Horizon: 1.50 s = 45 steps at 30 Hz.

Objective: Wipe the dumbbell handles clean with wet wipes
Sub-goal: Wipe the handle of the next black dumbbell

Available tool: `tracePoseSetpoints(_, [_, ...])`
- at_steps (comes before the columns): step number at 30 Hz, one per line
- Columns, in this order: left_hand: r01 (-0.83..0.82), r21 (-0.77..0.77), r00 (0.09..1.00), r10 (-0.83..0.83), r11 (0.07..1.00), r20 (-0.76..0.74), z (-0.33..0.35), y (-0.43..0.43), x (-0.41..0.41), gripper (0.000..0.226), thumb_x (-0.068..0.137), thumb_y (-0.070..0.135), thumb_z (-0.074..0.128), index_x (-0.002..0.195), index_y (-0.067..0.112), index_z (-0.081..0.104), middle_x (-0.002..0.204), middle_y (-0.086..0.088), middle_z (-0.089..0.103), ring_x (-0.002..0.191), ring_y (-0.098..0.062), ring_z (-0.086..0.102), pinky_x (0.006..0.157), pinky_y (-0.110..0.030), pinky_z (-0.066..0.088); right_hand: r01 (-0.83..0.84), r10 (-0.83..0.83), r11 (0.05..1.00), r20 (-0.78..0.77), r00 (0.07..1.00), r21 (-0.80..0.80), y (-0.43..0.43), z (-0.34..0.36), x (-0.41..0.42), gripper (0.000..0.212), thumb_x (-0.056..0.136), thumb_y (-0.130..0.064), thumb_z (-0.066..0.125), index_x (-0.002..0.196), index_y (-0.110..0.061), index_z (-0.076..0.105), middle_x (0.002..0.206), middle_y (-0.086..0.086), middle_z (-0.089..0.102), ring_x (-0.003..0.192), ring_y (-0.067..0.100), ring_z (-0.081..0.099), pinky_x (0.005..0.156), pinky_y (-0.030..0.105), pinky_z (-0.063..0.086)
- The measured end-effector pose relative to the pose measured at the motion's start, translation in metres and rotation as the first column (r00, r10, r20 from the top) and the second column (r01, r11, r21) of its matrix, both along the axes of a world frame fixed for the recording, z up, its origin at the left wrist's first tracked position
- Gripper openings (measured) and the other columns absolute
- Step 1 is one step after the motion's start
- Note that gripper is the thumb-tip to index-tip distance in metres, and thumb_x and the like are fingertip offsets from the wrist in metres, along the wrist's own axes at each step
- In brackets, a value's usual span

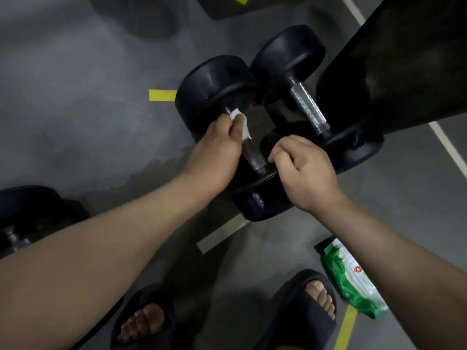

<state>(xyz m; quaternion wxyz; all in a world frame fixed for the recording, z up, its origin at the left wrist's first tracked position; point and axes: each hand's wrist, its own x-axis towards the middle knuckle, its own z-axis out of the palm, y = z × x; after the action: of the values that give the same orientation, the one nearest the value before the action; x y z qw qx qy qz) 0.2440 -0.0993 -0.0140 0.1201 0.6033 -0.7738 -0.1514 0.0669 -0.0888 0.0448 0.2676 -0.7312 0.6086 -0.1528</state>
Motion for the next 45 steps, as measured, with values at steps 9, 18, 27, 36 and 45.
tracePoseSetpoints(9, [0.056,-0.151,0.940,-0.002,0.987,0.340,-0.005,-0.004,0.009,0.062,0.086,0.003,0.026,0.145,-0.008,0.043,0.121,-0.022,0.059,0.096,-0.036,0.063,0.077,-0.038,0.056,0.022,-0.021,0.999,0.017,1.000,-0.046,0.002,-0.004,-0.002,0.026,0.088,-0.022,0.042,0.075,-0.013,0.062,0.079,-0.004,0.059,0.082,0.015,0.056,0.077,0.039,0.046])
tracePoseSetpoints(18, [0.326,0.101,0.935,-0.306,0.940,-0.177,0.001,0.002,0.015,0.008,0.097,0.038,0.049,0.097,0.034,0.055,0.097,0.011,0.059,0.099,-0.006,0.061,0.085,-0.029,0.048,0.035,-0.029,0.996,0.074,0.997,-0.079,0.002,-0.004,-0.004,0.022,0.089,-0.014,0.048,0.072,-0.012,0.062,0.078,-0.003,0.060,0.081,0.017,0.058,0.075,0.041,0.048])
tracePoseSetpoints(27, [0.160,-0.053,0.983,-0.164,0.986,-0.080,0.003,-0.007,0.015,0.016,0.094,0.013,0.060,0.106,0.023,0.065,0.118,-0.010,0.057,0.109,-0.031,0.052,0.091,-0.045,0.043,0.063,-0.056,0.995,0.096,0.994,-0.076,0.004,-0.005,-0.003,0.023,0.088,-0.014,0.047,0.071,-0.011,0.063,0.078,-0.003,0.060,0.081,0.016,0.059,0.075,0.041,0.048])
tracePoseSetpoints(36, [0.195,-0.127,0.904,-0.128,0.973,0.407,0.013,-0.016,0.010,0.055,0.095,0.019,0.028,0.144,0.002,0.047,0.142,-0.013,0.052,0.119,-0.033,0.051,0.082,-0.041,0.048,0.058,-0.050,0.995,0.095,0.994,-0.084,0.003,-0.004,-0.002,0.024,0.087,-0.017,0.046,0.070,-0.011,0.062,0.075,-0.002,0.059,0.079,0.017,0.058,0.072,0.041,0.048])
tracePoseSetpoints(45, [0.240,0.040,0.944,-0.243,0.970,0.221,0.013,-0.011,0.032,0.085,0.081,0.007,0.055,0.158,0.003,0.017,0.160,-0.015,0.020,0.129,-0.039,0.040,0.091,-0.046,0.050,0.063,-0.053,0.993,0.101,0.993,-0.100,0.004,-0.006,-0.004,0.025,0.087,-0.017,0.046,0.070,-0.011,0.062,0.074,-0.002,0.059,0.078,0.017,0.057,0.071,0.040,0.048])
